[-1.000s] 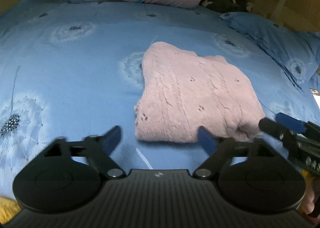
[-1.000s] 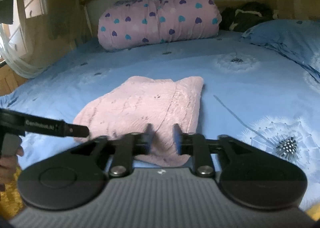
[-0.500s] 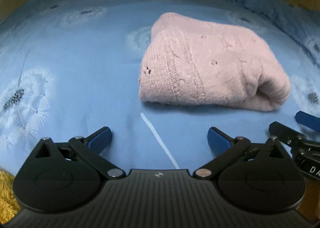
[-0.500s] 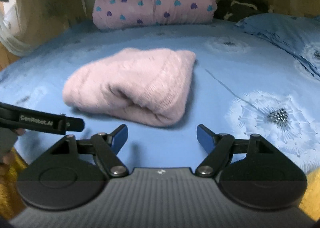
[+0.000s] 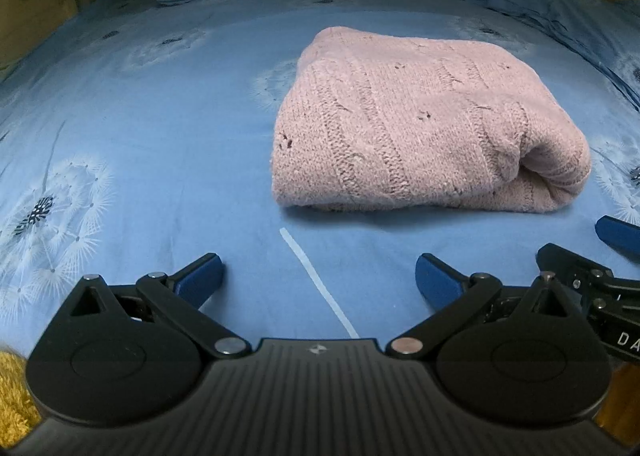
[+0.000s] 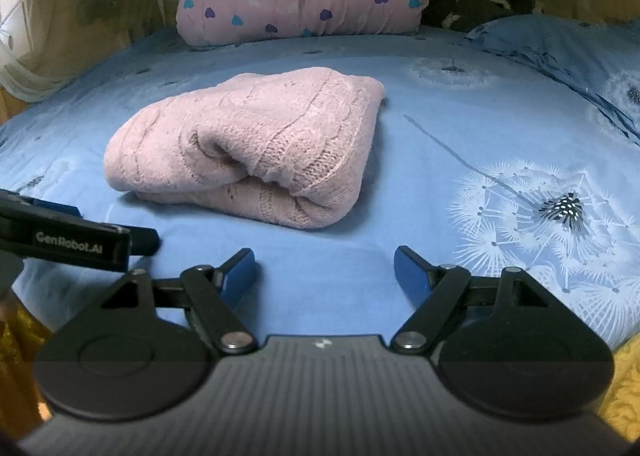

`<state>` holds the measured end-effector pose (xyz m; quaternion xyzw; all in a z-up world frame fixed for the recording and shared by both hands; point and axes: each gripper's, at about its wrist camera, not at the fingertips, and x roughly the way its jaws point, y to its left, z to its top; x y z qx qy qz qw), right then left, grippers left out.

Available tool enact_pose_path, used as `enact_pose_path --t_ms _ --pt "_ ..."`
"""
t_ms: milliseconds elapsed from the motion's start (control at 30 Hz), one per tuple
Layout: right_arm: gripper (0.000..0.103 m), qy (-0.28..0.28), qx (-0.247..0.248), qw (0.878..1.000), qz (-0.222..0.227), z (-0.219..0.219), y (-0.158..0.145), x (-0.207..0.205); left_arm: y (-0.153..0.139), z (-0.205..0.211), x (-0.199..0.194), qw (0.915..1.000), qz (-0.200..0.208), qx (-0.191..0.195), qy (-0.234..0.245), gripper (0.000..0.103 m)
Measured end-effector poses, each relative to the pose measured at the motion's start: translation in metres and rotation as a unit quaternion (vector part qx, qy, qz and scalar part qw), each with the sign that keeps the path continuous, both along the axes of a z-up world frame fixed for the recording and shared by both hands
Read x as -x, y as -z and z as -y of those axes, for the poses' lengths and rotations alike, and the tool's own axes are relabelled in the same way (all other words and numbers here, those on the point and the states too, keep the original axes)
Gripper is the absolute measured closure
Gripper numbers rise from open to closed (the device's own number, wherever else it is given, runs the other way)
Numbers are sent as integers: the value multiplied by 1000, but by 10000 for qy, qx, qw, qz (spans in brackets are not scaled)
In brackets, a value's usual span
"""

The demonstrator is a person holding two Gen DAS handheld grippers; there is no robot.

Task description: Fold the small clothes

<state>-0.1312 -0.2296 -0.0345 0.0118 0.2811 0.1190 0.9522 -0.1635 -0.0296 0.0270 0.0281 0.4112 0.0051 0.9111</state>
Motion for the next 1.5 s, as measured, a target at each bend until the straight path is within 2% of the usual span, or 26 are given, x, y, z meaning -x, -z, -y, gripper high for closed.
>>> enact_pose_path --t_ms 1500 --pt "23 5 -62 10000 22 2 1 -1 1 -3 1 10000 -37 59 -67 0"
